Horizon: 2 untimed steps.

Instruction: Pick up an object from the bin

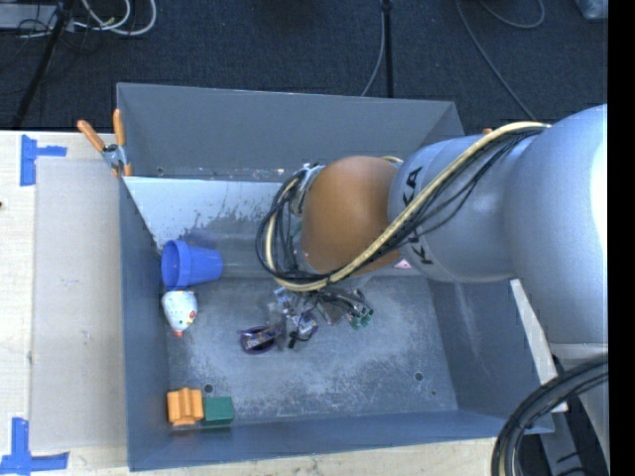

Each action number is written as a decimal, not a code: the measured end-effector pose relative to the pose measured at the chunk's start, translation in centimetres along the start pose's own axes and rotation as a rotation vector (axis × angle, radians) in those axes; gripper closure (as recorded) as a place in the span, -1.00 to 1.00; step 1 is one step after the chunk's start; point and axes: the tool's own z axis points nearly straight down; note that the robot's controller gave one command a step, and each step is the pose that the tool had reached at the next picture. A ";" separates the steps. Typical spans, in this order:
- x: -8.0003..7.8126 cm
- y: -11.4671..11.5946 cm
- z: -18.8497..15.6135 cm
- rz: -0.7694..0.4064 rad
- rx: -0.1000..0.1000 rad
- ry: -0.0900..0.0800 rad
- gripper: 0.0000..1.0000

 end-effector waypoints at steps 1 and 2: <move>-0.1 1.0 -5.6 0.021 -0.002 0.006 1.00; -2.2 0.6 -6.7 0.039 0.004 -0.015 1.00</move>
Offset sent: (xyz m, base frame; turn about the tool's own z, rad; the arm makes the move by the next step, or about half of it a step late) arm 0.0355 0.0216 -0.0068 0.0660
